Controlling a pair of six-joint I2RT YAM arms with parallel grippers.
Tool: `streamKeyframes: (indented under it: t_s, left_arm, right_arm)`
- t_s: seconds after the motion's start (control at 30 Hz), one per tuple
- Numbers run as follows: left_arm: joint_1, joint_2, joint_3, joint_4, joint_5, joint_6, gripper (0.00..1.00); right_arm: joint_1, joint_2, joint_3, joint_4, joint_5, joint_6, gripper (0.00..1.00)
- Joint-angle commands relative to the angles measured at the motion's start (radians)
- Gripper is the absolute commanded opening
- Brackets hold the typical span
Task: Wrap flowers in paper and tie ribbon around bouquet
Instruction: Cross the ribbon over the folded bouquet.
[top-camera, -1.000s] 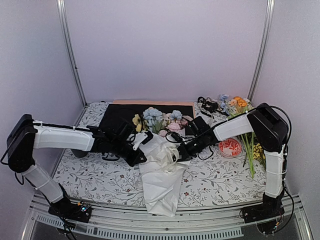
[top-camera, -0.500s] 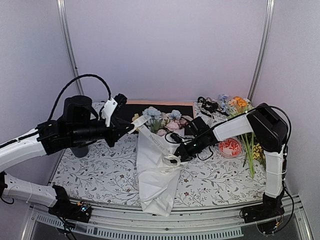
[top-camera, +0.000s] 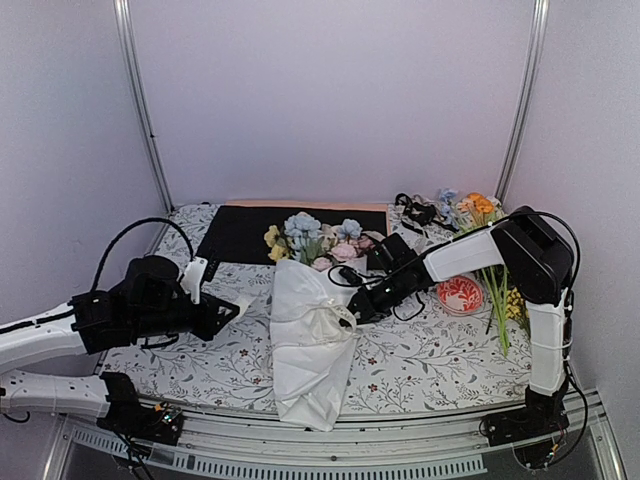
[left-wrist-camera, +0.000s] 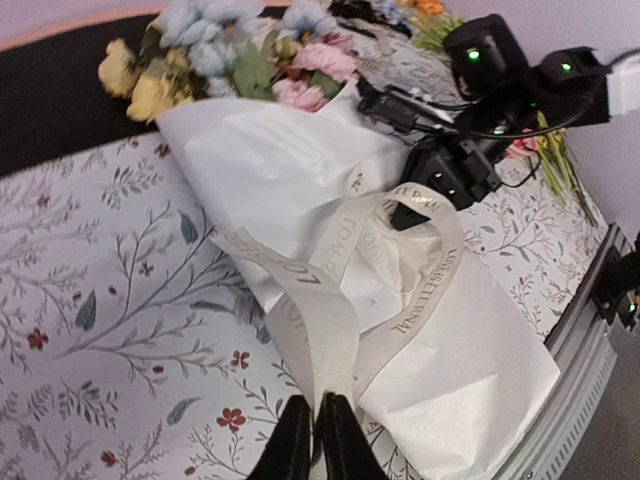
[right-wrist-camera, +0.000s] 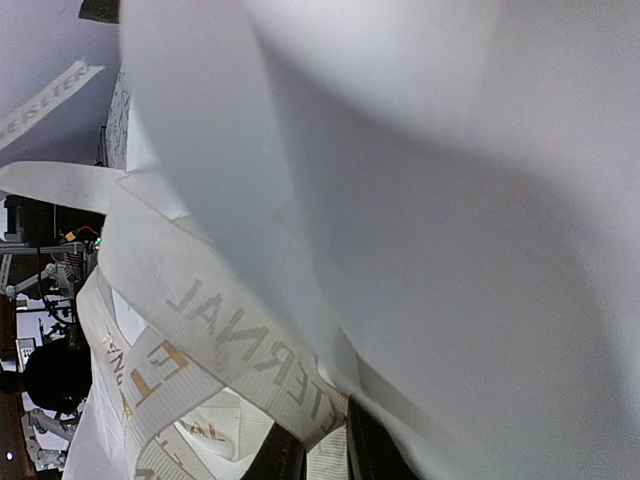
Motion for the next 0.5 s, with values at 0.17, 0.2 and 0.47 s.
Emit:
streamKeyframes:
  t_s: [0.17, 0.2, 0.47]
  left_arm:
    - [-0.036, -0.152, -0.174, -0.086, -0.223, -0.448, 0.44]
    - [-0.040, -0.163, -0.183, -0.046, -0.214, -0.418, 0.45]
    - [-0.150, -0.002, -0.062, 0.236, -0.158, 0.056, 0.56]
  right_arm:
    - [-0.002, 0.032, 0.020, -0.035, 0.039, -0.012, 0.17]
    - [-0.002, 0.031, 0.021, -0.034, 0.038, -0.013, 0.17]
    - [-0.002, 0.021, 0.019, -0.039, 0.043, -0.012, 0.17]
